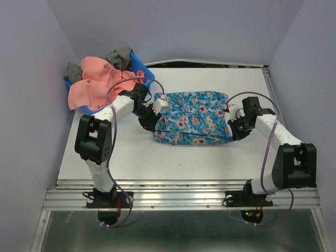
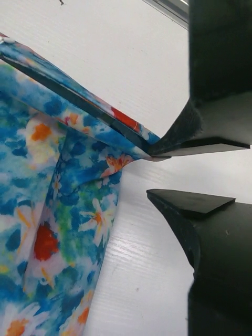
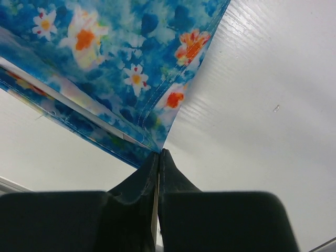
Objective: Fold and stack the skirts
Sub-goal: Flatten the skirt out
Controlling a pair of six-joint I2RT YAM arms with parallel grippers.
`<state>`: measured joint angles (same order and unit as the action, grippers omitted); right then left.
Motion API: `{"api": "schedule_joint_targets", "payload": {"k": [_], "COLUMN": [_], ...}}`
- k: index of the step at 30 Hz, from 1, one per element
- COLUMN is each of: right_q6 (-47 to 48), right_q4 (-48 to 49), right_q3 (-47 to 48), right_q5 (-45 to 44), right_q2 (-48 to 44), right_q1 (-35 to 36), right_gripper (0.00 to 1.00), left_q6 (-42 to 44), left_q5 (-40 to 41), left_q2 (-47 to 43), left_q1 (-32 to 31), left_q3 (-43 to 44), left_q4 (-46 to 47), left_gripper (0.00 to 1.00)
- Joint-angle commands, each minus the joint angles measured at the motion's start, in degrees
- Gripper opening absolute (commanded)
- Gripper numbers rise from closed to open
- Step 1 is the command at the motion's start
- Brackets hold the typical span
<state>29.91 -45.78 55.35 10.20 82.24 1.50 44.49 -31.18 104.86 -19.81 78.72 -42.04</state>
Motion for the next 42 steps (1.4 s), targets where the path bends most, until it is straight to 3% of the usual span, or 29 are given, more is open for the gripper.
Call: {"api": "schedule_joint_targets", "payload": {"k": [1, 2, 4, 8, 9, 10, 12, 13, 14, 15, 16, 17, 19, 21, 22, 26, 30, 33, 36, 42], "right_q6": [1.82, 1.47, 0.5, 0.5, 0.5, -0.2, -1.08, -1.52, -1.61, -1.61, -1.61, -1.44, -0.82, -0.21, -0.29, -0.29, -0.9, -0.91, -0.38, -0.55], "right_q4": [-3.88, -3.97, -3.79, -1.69, -1.42, -1.24, -1.42, -2.11, -2.82, -5.26, -5.28, -7.81, -9.41, -9.16, -8.2, -4.77, -7.13, -9.15, -10.29, -4.68], "right_q3": [1.59, 2.21, 4.84, 13.88, 20.78, 25.2, 35.3, 46.57, 52.52, 64.58, 64.7, 76.1, 84.36, 85.72, 83.62, 66.58, 56.2, 54.95, 55.74, 51.18], "right_q5": [-20.39, -20.22, -20.13, -21.53, -22.84, -23.2, -24.08, -24.52, -25.04, -25.22, -25.4, -25.92, -26.45, -26.98, -26.98, -26.37, -26.89, -27.07, -29.18, -28.74], "right_q2": [-2.17, -2.17, -2.34, 0.46, 2.03, 5.88, 10.64, 15.45, 17.85, 22.74, 22.79, 26.88, 29.46, 28.26, 26.85, 15.96, 7.6, 2.76, 1.7, 5.63], "right_q1": [-4.22, -4.22, -4.22, -4.22, -4.22, -4.92, -6.24, -7.37, -7.39, -8.17, -8.18, -8.7, -8.7, -8.7, -8.7, -8.7, -8.7, -8.7, -8.7, -8.7], "right_gripper": [0.01, 0.01, 0.01, 0.01, 0.01, 0.01, 0.01, 0.01, 0.01, 0.01, 0.01, 0.01, 0.01, 0.01, 0.01, 0.01, 0.01, 0.01, 0.01, 0.01], "left_q6": [2.0, 2.09, 2.44, -0.45, -2.81, -4.57, -8.35, -11.59, -12.84, -14.85, -14.87, -16.52, -18.03, -18.3, -18.39, -19.26, -20.93, -22.86, -26.11, -27.26], "left_q5": [18.88, 18.53, 17.74, 17.72, 18.08, 18.0, 17.47, 17.47, 17.9, 18.95, 18.96, 20.35, 21.59, 20.81, 20.02, 19.58, 19.67, 19.58, 20.98, 17.99], "left_q2": [-5.18, -5.54, -6.59, -5.81, -4.59, -1.44, 2.52, 6.63, 8.33, 10.78, 11.15, 10.55, 7.66, 0.72, -3.74, -10.54, -16.95, -24.07, -29.78, -29.37], "left_q1": [3.82, 3.73, 3.82, 4.69, 5.04, 6.18, 7.33, 7.85, 7.95, 7.95, 7.95, 7.86, 7.95, 7.95, 7.95, 7.86, 8.04, 7.95, 7.95, 6.9], "left_q3": [-2.6, -2.52, -1.12, 10.54, 15.19, 25.85, 38.64, 51.58, 57.28, 66.21, 66.3, 68.56, 64.74, 53.16, 45.64, 35.04, 27.91, 20.88, 16.39, 11.02], "left_q4": [-4.98, -5.24, -5.51, -4.45, -4.37, -4.54, -5.24, -5.77, -5.86, -4.73, -3.24, -0.96, 4.48, 11.7, 15.03, 15.24, 12.78, 14.53, 16.02, 20.77], "left_gripper": [0.31, 0.13, 0.0, 0.0, 0.0, 0.0, 0.0, 0.0, 0.0, 0.0, 0.0, 0.0, 0.0, 0.0, 0.0, 0.0, 0.0, 0.0, 0.0, 0.0]}}
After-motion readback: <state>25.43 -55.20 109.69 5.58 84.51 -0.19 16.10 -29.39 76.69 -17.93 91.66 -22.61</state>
